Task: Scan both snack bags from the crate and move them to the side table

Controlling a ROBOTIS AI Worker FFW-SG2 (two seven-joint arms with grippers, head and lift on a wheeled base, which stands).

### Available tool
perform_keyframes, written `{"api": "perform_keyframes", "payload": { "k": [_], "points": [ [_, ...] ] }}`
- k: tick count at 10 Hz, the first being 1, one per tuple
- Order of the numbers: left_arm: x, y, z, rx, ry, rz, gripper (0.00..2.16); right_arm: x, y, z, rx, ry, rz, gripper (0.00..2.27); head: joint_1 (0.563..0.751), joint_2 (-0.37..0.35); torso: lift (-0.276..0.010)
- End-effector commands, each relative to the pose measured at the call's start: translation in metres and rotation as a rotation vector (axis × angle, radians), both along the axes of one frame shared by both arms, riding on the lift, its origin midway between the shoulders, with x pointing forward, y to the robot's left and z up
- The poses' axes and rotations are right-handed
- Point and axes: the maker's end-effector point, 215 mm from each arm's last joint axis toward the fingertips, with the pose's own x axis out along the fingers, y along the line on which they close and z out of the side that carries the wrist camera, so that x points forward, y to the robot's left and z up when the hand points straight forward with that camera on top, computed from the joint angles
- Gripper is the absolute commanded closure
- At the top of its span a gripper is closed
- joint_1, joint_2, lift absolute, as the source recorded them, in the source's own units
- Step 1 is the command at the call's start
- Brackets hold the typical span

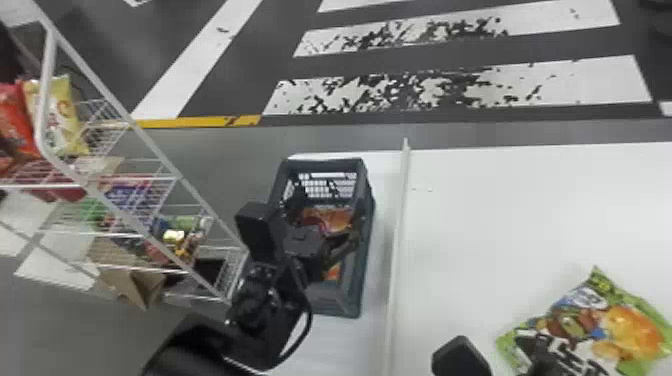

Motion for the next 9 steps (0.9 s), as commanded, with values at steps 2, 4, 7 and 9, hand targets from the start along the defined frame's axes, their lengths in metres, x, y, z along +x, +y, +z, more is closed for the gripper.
{"api": "perform_keyframes", "payload": {
  "k": [2,4,7,9],
  "points": [
    [-0.001,-0.001,-0.001,-0.001,0.003,-0.004,0.07,0.012,-0.012,-0.011,-0.033,-0.008,-0.005,0.12,0.695,0.350,-0.029],
    [-0.002,-0.001,-0.002,0.002,0.005,-0.005,0.07,0.020,-0.022,-0.019,-0.069,-0.013,-0.010,0.12,0.695,0.350,-0.029],
    [-0.003,-0.002,-0.002,0.004,0.005,-0.009,0.07,0.025,-0.031,-0.030,-0.107,-0.009,-0.008,0.12,0.695,0.325,-0.029],
    [-0.003,-0.002,-0.003,0.005,0.006,-0.010,0.07,0.029,-0.035,-0.036,-0.124,-0.006,-0.005,0.12,0.695,0.316,-0.029]
  ]
}}
